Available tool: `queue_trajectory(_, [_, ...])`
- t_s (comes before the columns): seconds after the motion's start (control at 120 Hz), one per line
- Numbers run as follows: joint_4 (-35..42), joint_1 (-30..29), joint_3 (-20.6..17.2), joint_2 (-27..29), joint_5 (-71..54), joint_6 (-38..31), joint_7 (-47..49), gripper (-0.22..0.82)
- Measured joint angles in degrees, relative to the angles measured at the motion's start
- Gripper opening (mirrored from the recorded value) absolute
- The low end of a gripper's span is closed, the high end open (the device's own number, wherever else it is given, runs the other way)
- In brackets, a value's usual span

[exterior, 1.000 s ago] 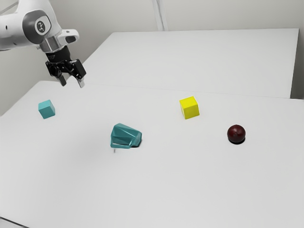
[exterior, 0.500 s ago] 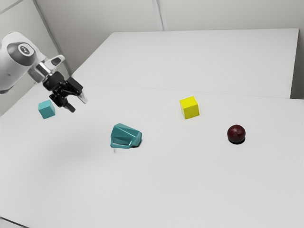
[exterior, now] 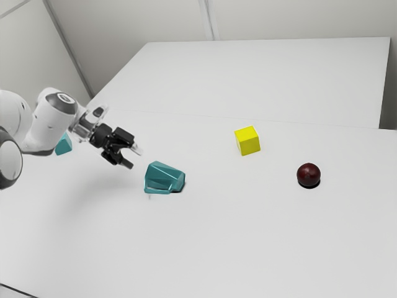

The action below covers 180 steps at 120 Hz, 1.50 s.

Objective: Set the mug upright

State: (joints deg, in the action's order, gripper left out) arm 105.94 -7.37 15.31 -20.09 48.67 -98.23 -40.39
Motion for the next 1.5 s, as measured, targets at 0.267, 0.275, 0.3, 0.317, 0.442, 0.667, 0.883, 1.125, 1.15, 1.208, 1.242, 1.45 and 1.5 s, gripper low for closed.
queue_trajectory(0.267, [1.0, 0.3, -1.3, -3.1, 5.3, -1.0, -5.2, 0.60])
queue_trajectory(0.275, [1.0, 0.4, -1.3, -3.1, 5.5, -1.0, -5.3, 0.60])
queue_trajectory(0.3, [1.1, 0.4, -1.5, -3.1, 5.9, -1.0, -5.6, 0.60])
queue_trajectory(0.317, [1.3, 0.4, -1.7, -3.1, 6.2, -1.0, -5.7, 0.60])
queue_trajectory(0.442, [3.3, 0.4, -2.3, -3.2, 8.4, -0.9, -6.4, 0.60])
queue_trajectory(0.667, [3.8, 0.6, -2.8, -3.1, 10.3, -0.8, -7.3, 0.27])
queue_trajectory(0.883, [3.7, 0.7, -2.8, -2.8, 10.7, -1.0, -7.9, -0.06])
queue_trajectory(1.125, [4.0, 0.8, -2.8, -1.3, 10.6, -1.2, -8.2, -0.14])
queue_trajectory(1.15, [4.0, 0.8, -2.8, -0.7, 10.5, -1.2, -8.1, -0.15])
queue_trajectory(1.208, [4.1, 1.3, -2.8, 1.1, 9.4, -1.2, -7.7, -0.15])
queue_trajectory(1.242, [4.0, 1.8, -2.7, 2.5, 8.0, -1.3, -7.2, -0.16])
queue_trajectory(1.45, [0.9, 4.2, -4.0, 9.2, -10.1, -2.4, -1.9, -0.17])
queue_trajectory(1.5, [-0.2, 4.4, -5.7, 9.8, -15.7, -3.0, -0.3, -0.17])
